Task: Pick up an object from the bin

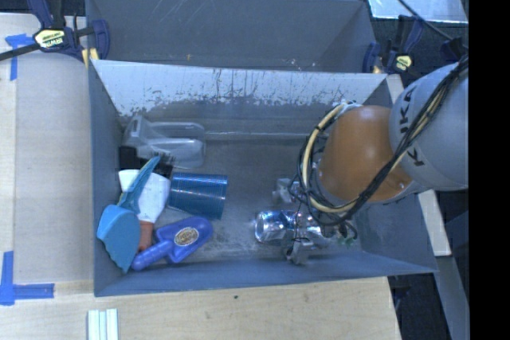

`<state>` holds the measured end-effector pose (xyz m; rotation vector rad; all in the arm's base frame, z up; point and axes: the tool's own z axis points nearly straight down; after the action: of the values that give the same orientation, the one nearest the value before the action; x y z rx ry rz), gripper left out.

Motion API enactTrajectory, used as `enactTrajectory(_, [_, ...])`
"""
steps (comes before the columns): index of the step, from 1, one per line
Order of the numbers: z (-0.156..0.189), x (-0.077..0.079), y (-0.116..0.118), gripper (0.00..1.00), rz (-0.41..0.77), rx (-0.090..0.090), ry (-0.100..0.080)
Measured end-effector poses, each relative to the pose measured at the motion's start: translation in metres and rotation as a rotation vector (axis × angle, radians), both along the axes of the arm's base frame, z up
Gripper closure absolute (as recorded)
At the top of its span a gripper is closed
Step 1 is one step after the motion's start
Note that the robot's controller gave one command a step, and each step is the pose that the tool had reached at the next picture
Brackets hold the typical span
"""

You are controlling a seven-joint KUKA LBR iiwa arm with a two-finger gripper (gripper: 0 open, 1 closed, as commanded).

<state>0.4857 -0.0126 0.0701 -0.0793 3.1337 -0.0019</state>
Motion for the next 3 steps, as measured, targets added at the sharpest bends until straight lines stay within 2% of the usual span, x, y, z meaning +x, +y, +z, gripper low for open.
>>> enactTrajectory(1, [0.001,0.004,0.012,1.0,0.08,0.0,-0.002])
enactTrajectory(2, [0.002,0.004,0.012,1.0,0.08,0.0,-0.002])
enactTrajectory(3, [0.028,0.001,0.012,1.0,0.079,0.001,0.007])
